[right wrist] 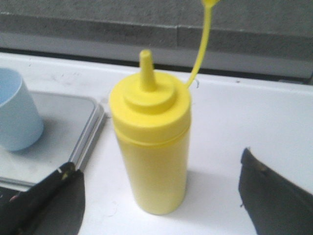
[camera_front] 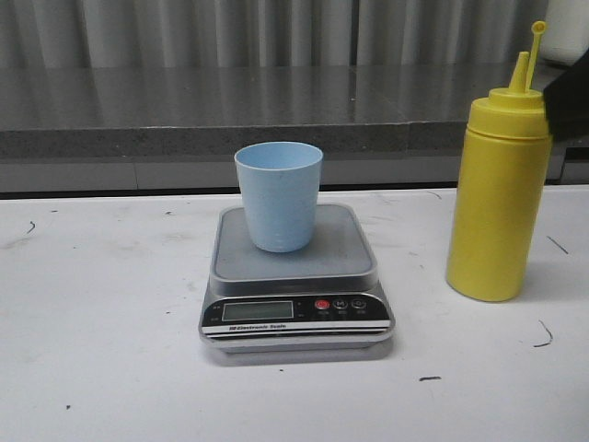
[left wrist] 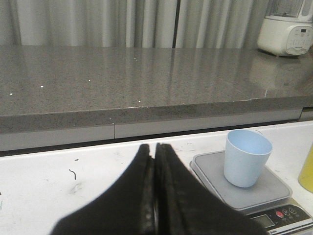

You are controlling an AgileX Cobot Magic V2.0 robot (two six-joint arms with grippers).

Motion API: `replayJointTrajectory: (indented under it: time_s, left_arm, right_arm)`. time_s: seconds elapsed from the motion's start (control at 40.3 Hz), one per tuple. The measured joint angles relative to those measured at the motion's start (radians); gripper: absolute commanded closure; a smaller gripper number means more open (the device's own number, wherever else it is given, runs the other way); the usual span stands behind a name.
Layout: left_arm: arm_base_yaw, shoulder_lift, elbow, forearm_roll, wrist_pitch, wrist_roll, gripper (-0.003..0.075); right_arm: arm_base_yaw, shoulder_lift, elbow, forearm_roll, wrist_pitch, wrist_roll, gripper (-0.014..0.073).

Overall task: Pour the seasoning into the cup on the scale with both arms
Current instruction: 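Move the right gripper to the yellow squeeze bottle and grasp it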

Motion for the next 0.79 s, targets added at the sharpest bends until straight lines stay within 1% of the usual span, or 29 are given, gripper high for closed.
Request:
replayJointTrajectory:
  time_s: [0.099,0.149,0.298,0.521,0.794]
  left_arm:
    - [0.0,0.0,0.0,0.0,0.0,0.0,0.074]
    - [0.0,0.0,0.0,0.0,0.0,0.0,0.074]
    - [0.0,0.0,0.0,0.0,0.0,0.0,0.074]
    - [0.0,0.0,0.0,0.0,0.0,0.0,0.074]
    - [0.0,0.0,0.0,0.0,0.0,0.0,0.074]
  right_arm:
    - [0.036,0.062,0.058,0.03,-0.096,0.0,-0.0058]
    - [0.044,0.095,0.09,0.045,-0.167,0.0,-0.0058]
    - [0.045,0.224,0.165,0.064,-0.359,0.002,-0.0058]
    - [0.045,0.413,0.169,0.065,-0.614,0.059,-0.0058]
    - [0.045,0.609,0.169,0.033,-0.867,0.091,-0.0058]
